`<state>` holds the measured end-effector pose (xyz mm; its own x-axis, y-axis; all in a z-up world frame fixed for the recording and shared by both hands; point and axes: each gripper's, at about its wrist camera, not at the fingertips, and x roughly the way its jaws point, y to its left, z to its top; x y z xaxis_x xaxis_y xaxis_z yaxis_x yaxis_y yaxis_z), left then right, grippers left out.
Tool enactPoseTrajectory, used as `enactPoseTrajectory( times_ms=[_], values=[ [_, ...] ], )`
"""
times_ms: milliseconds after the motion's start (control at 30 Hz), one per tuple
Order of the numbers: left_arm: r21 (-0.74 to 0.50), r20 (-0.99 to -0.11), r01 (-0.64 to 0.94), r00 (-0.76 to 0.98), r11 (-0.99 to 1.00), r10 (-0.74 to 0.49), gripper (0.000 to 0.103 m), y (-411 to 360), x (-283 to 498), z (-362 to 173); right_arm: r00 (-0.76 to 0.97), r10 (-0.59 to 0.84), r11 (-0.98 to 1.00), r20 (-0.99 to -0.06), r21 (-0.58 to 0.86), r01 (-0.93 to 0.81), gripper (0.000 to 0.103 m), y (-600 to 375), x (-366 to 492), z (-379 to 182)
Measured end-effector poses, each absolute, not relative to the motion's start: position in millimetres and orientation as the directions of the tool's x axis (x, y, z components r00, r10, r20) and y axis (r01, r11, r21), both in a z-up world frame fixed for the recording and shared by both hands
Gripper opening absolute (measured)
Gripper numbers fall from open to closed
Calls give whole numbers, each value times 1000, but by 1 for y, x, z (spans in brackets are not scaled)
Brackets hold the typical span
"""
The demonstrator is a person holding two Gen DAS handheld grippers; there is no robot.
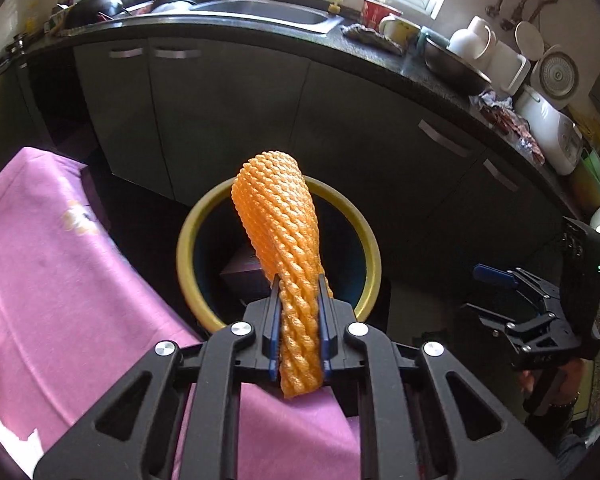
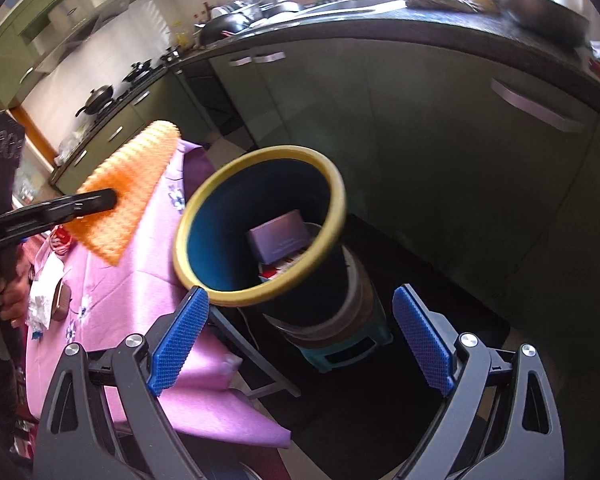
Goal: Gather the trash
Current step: 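Carry the orange sleeve over the bin and open the left gripper, then grasp the white tissue with the right gripper and lift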
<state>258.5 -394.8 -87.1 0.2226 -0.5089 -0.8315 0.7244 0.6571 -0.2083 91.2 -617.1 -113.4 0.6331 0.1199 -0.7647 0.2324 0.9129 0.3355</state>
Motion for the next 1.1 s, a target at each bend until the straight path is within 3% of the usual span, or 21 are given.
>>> enactPoseTrajectory(
  times_ms=[100, 167, 400, 667, 900, 1100],
  values=[
    [-184, -852, 727, 217, 661, -476, 34, -427, 267, -111, 622, 118, 898, -774, 350, 266, 92, -632, 85, -125],
    [-159, -858, 723, 236, 672, -456, 57, -438, 271, -118, 615, 121, 890, -779, 360, 280, 92, -639, 84, -132],
    [-187, -797, 691, 309, 698, -519, 67, -403, 265, -86, 617, 132, 887, -775, 371, 276, 92, -645, 82, -137],
    [-218, -620, 626, 503, 749, -601, 88, -265, 198, -14, 626, 186, 917, -757, 362, 165, 92, -608, 94, -122],
    [-137, -509, 442, 737, 887, -446, 94, -129, 133, 24, 606, 281, 951, -744, 301, -72, 92, -530, 119, -94],
    [-145, -482, 252, 826, 957, -291, 96, -34, 97, 27, 508, 440, 890, -740, 285, -356, 92, -431, 148, -81]
  ],
)
